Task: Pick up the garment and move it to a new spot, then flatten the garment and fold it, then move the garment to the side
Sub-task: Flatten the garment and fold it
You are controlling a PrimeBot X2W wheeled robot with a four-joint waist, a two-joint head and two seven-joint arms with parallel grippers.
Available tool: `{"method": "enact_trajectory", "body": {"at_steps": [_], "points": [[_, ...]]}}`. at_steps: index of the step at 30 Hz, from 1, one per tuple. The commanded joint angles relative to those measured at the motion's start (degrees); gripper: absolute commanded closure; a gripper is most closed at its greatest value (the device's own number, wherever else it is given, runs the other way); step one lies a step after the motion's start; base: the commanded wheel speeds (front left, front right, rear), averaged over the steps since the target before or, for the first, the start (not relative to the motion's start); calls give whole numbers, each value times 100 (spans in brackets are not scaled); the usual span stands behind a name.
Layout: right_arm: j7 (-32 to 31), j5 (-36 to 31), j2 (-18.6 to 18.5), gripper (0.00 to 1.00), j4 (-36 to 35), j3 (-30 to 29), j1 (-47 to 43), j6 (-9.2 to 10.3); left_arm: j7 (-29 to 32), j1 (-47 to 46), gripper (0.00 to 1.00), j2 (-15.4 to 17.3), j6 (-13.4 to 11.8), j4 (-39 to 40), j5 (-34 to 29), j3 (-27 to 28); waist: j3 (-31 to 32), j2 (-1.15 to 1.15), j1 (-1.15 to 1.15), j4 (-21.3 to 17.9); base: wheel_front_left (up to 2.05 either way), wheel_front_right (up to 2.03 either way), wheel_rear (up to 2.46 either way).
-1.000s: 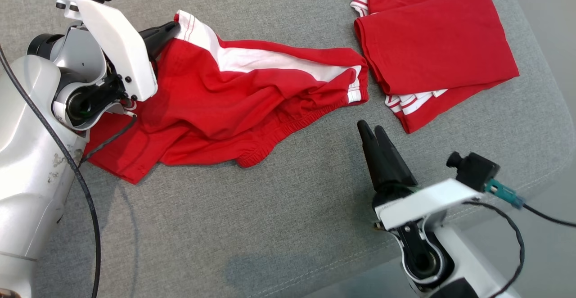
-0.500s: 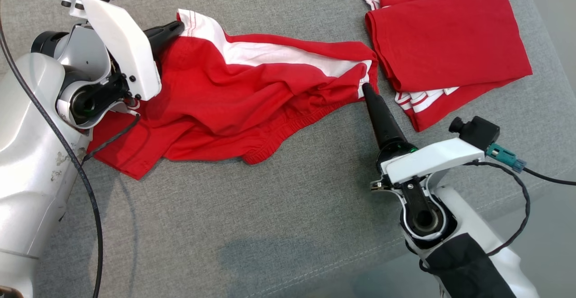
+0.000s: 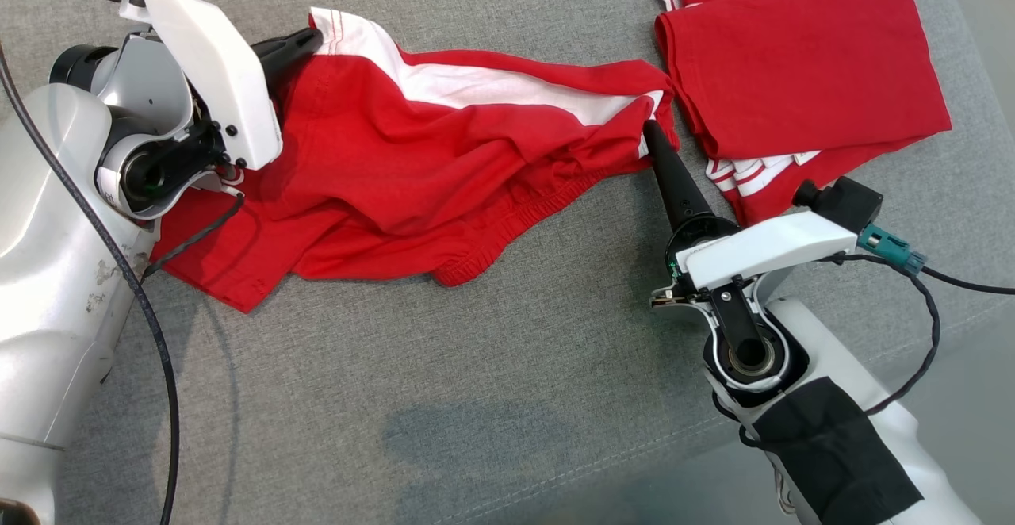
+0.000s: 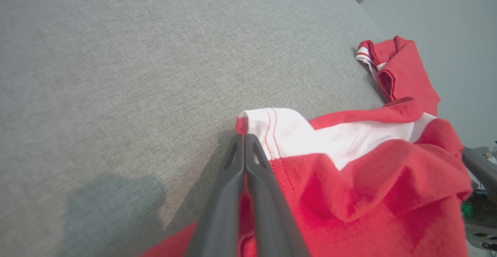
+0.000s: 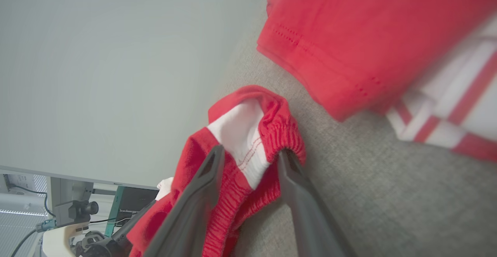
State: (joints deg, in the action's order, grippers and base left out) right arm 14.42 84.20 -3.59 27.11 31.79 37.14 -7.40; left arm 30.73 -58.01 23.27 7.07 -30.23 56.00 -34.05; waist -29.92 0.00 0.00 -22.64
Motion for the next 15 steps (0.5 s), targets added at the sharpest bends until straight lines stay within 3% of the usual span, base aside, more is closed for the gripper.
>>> {"method": "enact_trajectory", "body": {"at_steps": [1,3,4,6,15], "points": [[58,159,71,40,-37,135,-52,-9,-18,-252,100,193,38,130,-10,170,2,0,0,2,0,0,0],[58,127,71,44,46,177,15,-9,-23,-253,100,192,38,119,-5,159,8,0,0,1,0,0,0],[58,129,71,69,69,175,29,-9,-29,-252,100,191,38,114,-2,154,11,0,0,1,0,0,0],[58,65,71,100,87,137,27,-9,-53,-253,100,188,39,113,2,146,19,0,0,3,0,0,0],[58,-721,71,100,-416,-171,-679,-9,-279,-79,100,314,40,483,139,167,186,0,0,170,0,0,0]]}}
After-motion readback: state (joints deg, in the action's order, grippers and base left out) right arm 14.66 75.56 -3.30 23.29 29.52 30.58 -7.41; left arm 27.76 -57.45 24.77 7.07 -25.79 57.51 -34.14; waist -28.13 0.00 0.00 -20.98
